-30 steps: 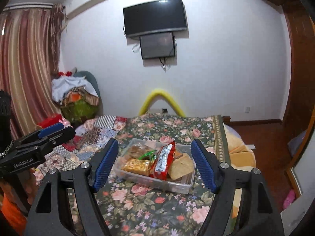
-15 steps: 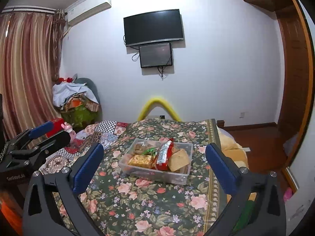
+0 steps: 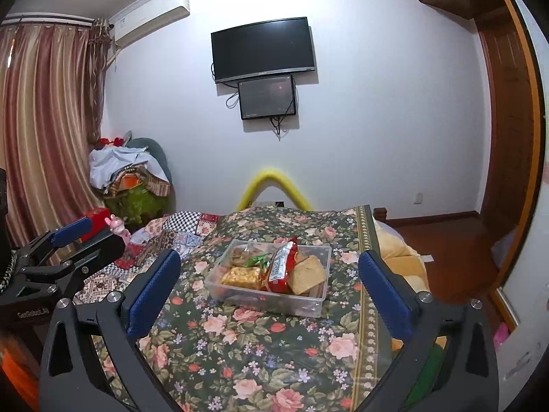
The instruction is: Organize snacks
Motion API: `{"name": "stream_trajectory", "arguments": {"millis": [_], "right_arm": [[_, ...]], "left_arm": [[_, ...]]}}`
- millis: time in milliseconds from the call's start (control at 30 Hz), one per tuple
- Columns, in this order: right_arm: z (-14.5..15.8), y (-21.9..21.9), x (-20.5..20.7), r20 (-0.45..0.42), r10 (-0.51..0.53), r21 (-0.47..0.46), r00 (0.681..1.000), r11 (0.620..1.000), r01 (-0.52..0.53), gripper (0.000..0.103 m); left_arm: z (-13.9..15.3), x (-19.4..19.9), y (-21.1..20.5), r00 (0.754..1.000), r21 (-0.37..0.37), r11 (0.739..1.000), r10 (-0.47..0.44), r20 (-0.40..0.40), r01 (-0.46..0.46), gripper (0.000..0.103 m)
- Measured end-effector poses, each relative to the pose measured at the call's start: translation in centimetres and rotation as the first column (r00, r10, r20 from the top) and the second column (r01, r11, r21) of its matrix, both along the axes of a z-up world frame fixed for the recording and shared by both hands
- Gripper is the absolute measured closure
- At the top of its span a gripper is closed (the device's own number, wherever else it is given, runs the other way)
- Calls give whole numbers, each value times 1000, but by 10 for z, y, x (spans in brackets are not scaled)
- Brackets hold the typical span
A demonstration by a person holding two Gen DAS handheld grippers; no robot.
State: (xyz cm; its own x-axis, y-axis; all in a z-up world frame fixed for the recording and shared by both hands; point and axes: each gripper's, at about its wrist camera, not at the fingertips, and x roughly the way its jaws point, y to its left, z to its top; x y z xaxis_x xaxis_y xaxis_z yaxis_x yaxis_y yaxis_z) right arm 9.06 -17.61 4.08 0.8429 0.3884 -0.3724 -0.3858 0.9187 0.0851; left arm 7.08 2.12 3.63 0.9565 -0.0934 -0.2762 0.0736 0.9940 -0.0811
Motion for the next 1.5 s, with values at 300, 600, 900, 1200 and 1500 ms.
{"name": "stream_trajectory", "arguments": {"millis": [300, 600, 900, 1200, 1500], "right_arm": [[1, 0, -2, 4, 1, -1, 1000, 1000, -1, 0], [3, 1, -5, 7, 1, -4, 1000, 1000, -1, 0], [5, 2, -6, 12, 1, -6, 1000, 1000, -1, 0], [5, 0, -5, 13, 1, -4, 1000, 1000, -1, 0], [5, 0, -6, 16, 1, -12, 1000, 1000, -1, 0]], "left_arm": [[-1, 3, 4, 1000, -19, 1000, 7, -10, -7, 0], [-1, 2, 3, 1000, -6, 1000, 8, -8, -8, 0], [-1, -2, -2, 1000, 20, 1000, -5, -6, 5, 0], [-2, -1, -3, 1000, 8, 1000, -14, -14, 14, 0], [-1, -3, -1, 1000, -7, 1000, -7, -13, 7, 0]]}}
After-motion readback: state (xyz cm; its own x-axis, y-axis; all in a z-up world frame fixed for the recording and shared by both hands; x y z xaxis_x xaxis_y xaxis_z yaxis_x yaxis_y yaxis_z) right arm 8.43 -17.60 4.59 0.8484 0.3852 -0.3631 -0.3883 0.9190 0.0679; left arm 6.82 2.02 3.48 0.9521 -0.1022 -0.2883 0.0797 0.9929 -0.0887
